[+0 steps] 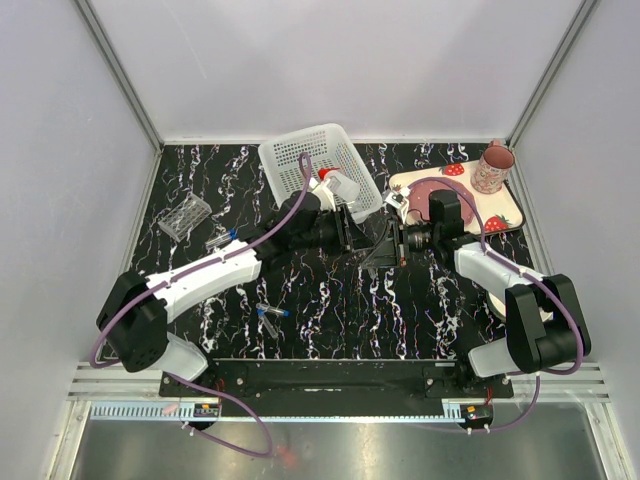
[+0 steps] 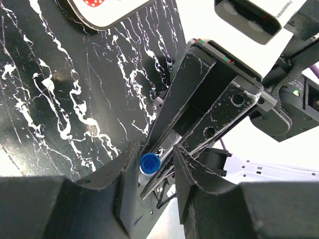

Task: Organize the chemistry lab equipment

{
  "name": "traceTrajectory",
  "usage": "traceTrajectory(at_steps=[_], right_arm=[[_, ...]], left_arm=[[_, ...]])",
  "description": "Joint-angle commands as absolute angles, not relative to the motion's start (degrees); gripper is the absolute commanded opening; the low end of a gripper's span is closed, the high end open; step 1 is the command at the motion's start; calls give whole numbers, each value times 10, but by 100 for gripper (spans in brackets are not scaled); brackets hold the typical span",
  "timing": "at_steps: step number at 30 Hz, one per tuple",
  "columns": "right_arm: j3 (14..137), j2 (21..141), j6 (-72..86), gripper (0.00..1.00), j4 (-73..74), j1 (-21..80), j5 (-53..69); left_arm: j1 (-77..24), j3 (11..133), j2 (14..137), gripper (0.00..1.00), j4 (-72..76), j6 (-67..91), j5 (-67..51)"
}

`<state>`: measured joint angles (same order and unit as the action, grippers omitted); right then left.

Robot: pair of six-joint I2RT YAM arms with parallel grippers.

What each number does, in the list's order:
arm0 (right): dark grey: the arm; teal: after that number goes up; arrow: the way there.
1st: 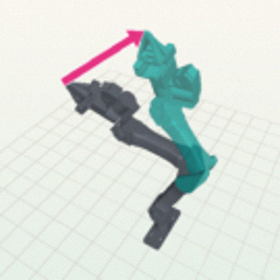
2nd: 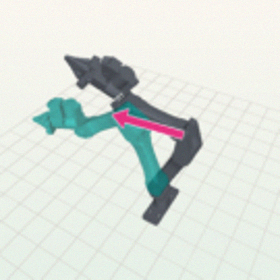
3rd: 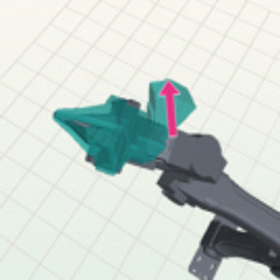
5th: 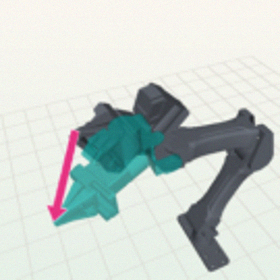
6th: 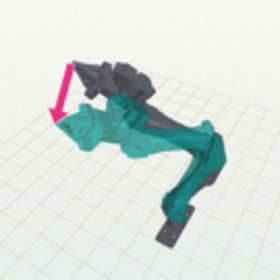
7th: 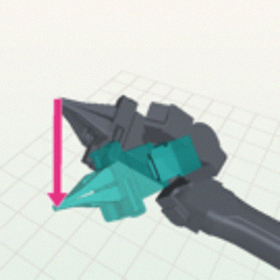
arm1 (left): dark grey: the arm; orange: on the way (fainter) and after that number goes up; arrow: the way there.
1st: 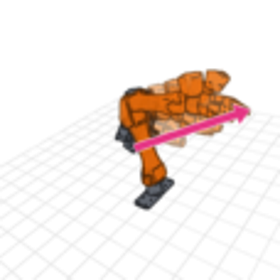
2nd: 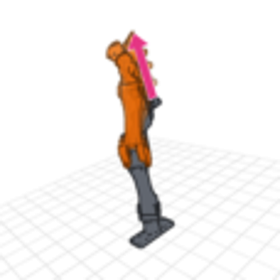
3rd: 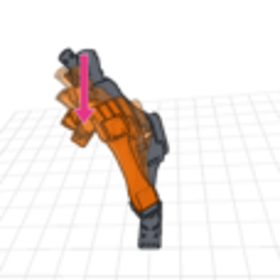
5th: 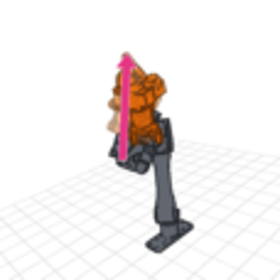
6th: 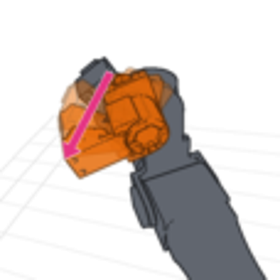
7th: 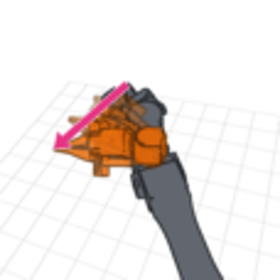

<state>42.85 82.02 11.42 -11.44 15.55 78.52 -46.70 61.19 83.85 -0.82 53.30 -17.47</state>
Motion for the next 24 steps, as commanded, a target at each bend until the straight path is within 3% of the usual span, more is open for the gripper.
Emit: traceTrajectory(at_steps=[1,12,17,20,23,24], right_arm=[[456,812,98,13,-118,164,799],[459,816,89,13,-106,164,802],[462,817,75,14,-91,164,799],[466,817,59,17,-76,165,800],[474,815,23,42,-38,165,797],[481,812,11,55,-12,165,797]], left_arm=[[-477,638,845,34,-21,515,-159],[-477,606,828,27,-15,512,-150],[-478,601,819,8,-13,501,-154],[-477,592,811,3,-9,499,-149],[-471,576,795,3,-21,496,-133],[-467,570,782,3,-26,493,-128]])
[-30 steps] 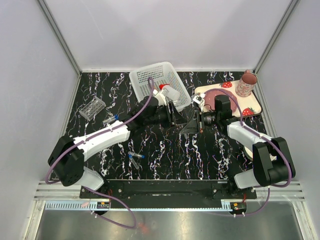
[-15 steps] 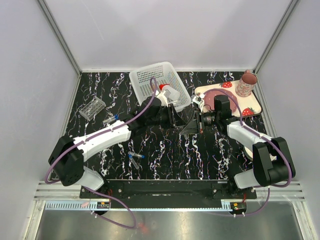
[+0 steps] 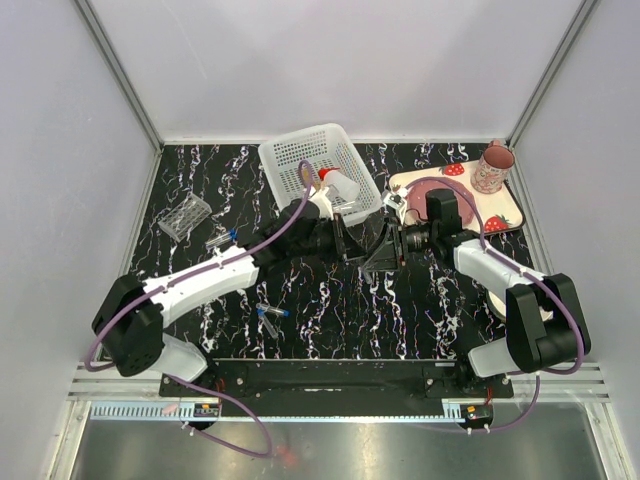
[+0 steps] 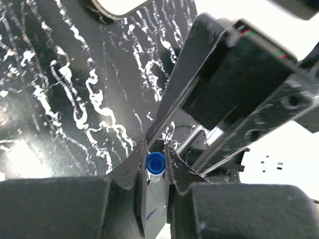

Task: Organize the chemistry lab equipment

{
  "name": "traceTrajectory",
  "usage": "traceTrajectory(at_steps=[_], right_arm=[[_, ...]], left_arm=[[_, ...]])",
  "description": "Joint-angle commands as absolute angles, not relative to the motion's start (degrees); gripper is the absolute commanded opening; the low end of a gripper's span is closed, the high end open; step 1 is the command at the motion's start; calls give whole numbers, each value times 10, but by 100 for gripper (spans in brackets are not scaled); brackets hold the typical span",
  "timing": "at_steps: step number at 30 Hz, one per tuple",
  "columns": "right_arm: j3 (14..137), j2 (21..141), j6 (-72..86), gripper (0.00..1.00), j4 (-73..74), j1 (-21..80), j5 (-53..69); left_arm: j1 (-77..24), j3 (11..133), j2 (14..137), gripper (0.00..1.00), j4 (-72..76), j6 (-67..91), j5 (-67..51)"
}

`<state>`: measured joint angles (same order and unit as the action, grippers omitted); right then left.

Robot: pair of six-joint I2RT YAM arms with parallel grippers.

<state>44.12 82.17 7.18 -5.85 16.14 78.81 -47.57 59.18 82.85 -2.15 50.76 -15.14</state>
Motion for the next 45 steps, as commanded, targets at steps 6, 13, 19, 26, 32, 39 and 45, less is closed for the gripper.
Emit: traceTrajectory(at_steps=[6,13,19,26,32,39,45], right_arm=[[519,789,-141,91,160,163,756],[547,781,-276,99,269,156,663],[555,791,-300,100,293,147,647],[558,793,-312,100,301,143,639],[563,788,-330,100,315,136,621],[562,786,-337,100,318,124,631],[563,786,-346,100,324,124,628]], left_arm=[[-397,517,674,4,-132,442,-36],[-268,501,544,5,-262,304,101],[-147,505,528,6,-233,231,113],[-68,527,596,6,-190,211,87],[-27,546,647,6,-156,199,67],[-3,561,683,6,-127,195,48],[20,569,700,6,-115,190,37]])
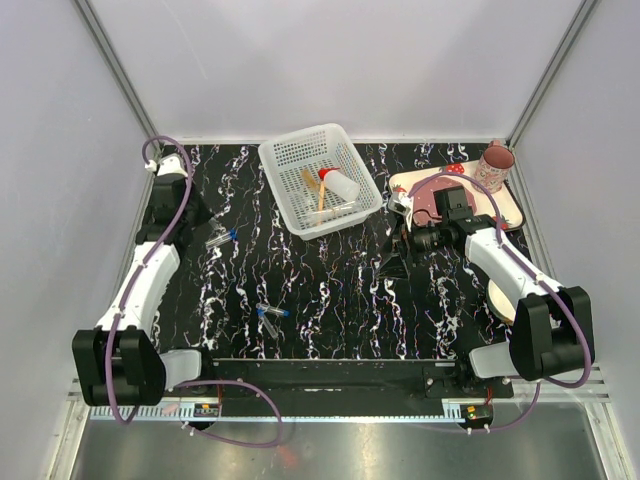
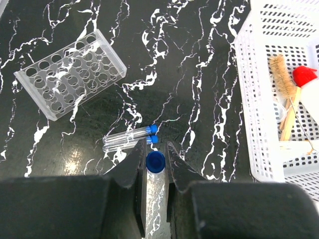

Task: Organize the chemistry lab equipment

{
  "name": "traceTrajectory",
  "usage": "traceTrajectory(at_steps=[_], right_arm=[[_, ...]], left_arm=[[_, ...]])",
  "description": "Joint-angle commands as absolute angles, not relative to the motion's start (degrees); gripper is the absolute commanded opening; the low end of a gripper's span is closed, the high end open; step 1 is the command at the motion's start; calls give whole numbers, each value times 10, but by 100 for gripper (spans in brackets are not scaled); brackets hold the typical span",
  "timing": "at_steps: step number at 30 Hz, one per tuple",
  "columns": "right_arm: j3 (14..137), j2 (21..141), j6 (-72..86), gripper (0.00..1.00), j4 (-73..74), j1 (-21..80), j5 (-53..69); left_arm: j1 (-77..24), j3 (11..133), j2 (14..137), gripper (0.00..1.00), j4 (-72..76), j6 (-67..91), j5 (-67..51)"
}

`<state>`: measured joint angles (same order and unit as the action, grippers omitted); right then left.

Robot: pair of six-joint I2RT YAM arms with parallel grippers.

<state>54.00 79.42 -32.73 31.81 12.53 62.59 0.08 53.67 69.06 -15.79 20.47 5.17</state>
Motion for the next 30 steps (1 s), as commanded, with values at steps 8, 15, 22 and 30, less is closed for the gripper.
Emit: traceTrajectory(at_steps=[8,15,22,30], right_arm=[[563,788,-353,100,327,124,621],[562,790,-356,100,330,121,613],[563,800,-358,100,330,118,614],[565,809,-367,100,336,117,609]], left_arm=[[44,604,736,6,-110,186,22],[57,641,772,6,-99,182,16],[74,653,795,6,-84,186,12],[90,665,830,6,-62,202,12]])
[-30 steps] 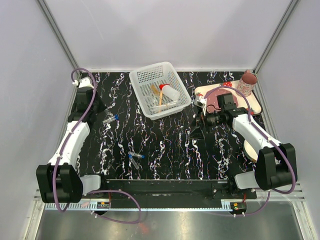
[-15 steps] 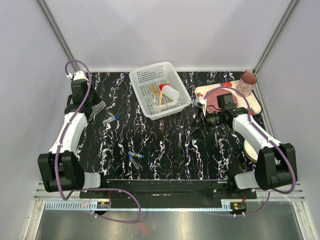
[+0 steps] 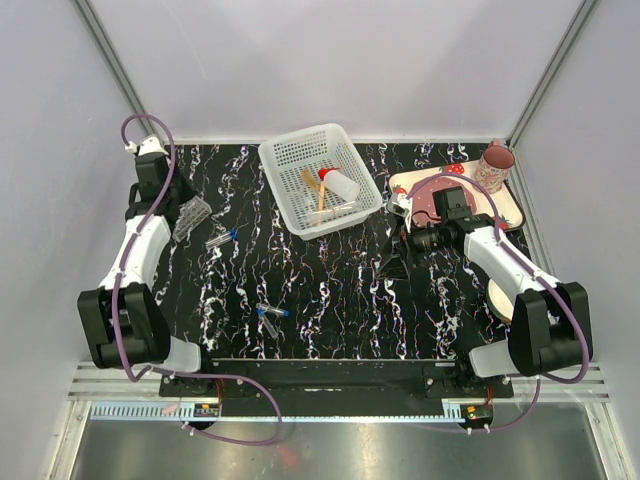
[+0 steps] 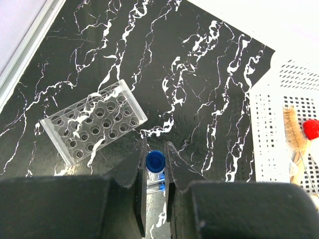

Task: Organize the chemistry lab equipment

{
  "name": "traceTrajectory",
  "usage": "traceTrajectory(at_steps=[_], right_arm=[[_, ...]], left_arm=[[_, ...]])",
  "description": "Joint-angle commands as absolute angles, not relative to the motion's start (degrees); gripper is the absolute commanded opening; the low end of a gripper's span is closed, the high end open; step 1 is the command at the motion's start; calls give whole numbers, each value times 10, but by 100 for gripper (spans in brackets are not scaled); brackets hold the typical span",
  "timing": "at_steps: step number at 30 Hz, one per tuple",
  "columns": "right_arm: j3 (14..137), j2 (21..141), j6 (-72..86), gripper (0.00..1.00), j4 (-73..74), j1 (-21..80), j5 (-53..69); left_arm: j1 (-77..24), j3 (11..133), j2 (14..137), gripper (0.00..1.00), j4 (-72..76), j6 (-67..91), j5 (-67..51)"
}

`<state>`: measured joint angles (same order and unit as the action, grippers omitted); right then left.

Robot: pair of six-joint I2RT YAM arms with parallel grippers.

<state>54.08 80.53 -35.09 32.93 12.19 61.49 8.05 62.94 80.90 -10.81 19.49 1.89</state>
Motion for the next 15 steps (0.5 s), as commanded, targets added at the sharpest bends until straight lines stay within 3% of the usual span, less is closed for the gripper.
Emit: traceTrajectory(at_steps=[1,15], right_arm=[[565,808,-368,100,337,118,609],[570,822,-381,100,350,117,609]], left_arm=[[90,667,832,6,-61,203,10],[94,699,890,6,-49,216,10]])
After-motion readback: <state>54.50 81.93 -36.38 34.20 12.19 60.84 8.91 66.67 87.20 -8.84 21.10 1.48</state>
